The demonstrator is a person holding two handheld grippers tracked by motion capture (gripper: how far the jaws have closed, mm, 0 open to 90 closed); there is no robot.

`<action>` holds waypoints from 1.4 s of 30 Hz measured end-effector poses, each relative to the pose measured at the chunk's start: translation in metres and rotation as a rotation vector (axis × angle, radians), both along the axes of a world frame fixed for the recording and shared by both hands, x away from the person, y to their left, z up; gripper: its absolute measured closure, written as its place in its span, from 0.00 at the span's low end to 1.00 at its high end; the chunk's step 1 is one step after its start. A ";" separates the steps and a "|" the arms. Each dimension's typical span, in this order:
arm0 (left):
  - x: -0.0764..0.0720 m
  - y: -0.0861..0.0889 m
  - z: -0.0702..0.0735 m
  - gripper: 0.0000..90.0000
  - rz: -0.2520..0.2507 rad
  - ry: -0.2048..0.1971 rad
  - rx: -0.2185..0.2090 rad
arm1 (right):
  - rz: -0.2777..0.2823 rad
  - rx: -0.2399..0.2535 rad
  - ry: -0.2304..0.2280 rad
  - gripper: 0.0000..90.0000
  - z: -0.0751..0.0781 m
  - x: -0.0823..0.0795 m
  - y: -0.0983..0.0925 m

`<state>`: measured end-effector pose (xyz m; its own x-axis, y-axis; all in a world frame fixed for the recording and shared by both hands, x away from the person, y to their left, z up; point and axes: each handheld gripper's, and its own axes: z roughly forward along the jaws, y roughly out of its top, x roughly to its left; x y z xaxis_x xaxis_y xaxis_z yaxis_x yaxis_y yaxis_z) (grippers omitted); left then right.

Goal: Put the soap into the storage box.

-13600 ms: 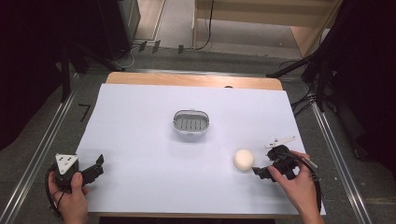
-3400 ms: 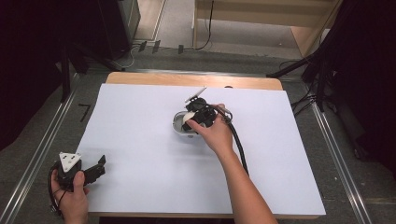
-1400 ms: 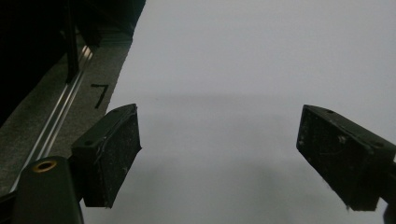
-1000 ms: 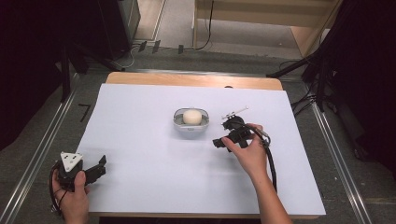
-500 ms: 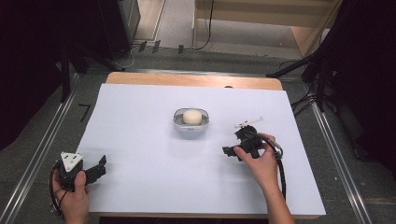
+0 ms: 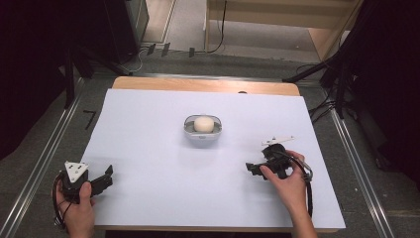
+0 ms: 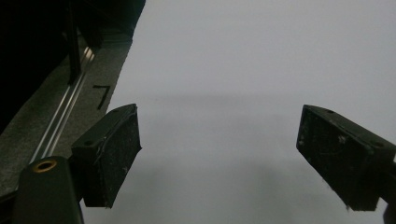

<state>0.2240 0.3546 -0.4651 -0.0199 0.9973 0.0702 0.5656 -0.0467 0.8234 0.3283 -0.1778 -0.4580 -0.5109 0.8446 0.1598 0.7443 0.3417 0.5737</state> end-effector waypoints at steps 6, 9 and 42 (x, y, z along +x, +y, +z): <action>0.000 0.000 0.000 0.16 -0.001 0.002 0.002 | -0.027 0.012 -0.002 0.15 -0.005 -0.009 -0.015; 0.000 0.000 0.000 0.16 -0.001 0.001 0.002 | -0.034 0.015 -0.001 0.15 -0.007 -0.012 -0.020; 0.000 0.000 0.000 0.16 -0.007 0.001 0.006 | -0.190 0.063 -0.070 0.15 -0.018 -0.058 -0.099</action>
